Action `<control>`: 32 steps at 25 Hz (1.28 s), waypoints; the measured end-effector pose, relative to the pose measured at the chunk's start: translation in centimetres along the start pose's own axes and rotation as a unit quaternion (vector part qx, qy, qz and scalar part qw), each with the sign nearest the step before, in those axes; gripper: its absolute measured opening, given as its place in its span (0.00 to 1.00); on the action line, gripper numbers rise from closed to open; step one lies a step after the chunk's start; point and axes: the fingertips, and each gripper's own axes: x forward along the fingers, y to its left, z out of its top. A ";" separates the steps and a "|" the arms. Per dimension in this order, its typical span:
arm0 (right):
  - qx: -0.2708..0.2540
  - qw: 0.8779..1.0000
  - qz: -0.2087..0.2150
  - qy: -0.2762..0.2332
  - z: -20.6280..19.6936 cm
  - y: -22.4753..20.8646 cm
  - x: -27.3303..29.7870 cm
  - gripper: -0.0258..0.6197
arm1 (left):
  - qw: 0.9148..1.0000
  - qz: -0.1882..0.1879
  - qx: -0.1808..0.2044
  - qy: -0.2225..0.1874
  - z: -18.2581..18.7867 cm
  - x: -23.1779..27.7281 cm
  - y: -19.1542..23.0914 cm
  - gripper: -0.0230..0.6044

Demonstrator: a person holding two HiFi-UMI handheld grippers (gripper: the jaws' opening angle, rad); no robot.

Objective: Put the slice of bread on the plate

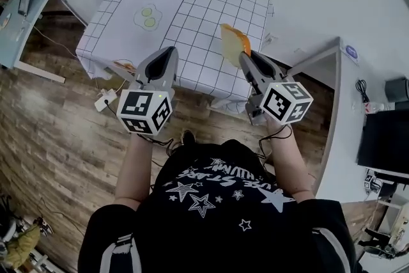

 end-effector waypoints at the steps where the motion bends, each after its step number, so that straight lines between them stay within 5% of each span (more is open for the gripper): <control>1: -0.001 1.000 -0.004 0.002 0.0 -0.1 0.0 0.19 | 1.000 -0.004 -0.001 0.001 0.0 0.5 0.3 0.05; 12: 0.018 0.999 -0.034 -0.001 1.8 -6.4 1.3 0.19 | 1.000 -0.013 -0.004 0.019 0.2 6.1 0.5 0.05; 25: 0.049 0.997 0.057 -0.007 5.1 -14.3 9.0 0.19 | 0.996 0.075 -0.001 0.042 1.1 13.5 2.1 0.05; 32: 0.032 0.997 0.072 0.016 5.7 -17.1 11.9 0.19 | 0.993 0.107 -0.006 0.053 1.2 15.5 2.6 0.05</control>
